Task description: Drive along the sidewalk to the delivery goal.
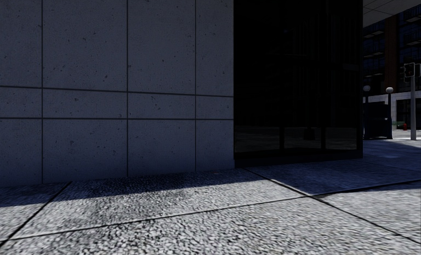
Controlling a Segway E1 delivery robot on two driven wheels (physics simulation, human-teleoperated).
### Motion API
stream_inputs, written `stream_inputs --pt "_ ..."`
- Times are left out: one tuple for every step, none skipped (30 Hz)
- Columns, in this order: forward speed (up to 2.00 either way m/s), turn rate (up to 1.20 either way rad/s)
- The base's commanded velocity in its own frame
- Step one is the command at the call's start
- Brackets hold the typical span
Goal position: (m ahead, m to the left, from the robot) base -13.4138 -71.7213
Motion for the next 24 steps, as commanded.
stream_inputs --pt "0.0 0.0" --pt "0.0 0.0" --pt "0.0 0.0" --pt "0.0 0.0" --pt "0.0 0.0" --pt "0.0 0.0" --pt "0.0 0.0" --pt "0.0 0.0" --pt "0.0 0.0" --pt "0.0 0.0" --pt "0.0 0.0" --pt "0.0 0.0" --pt "0.0 0.0" --pt "0.0 0.0" --pt "0.0 0.0" --pt "0.0 0.0" --pt "0.0 0.0" --pt "0.0 0.0" --pt "0.0 0.0" --pt "0.0 0.0" --pt "0.0 0.0" --pt "0.0 0.0" --pt "0.0 0.0" --pt "0.0 0.0"
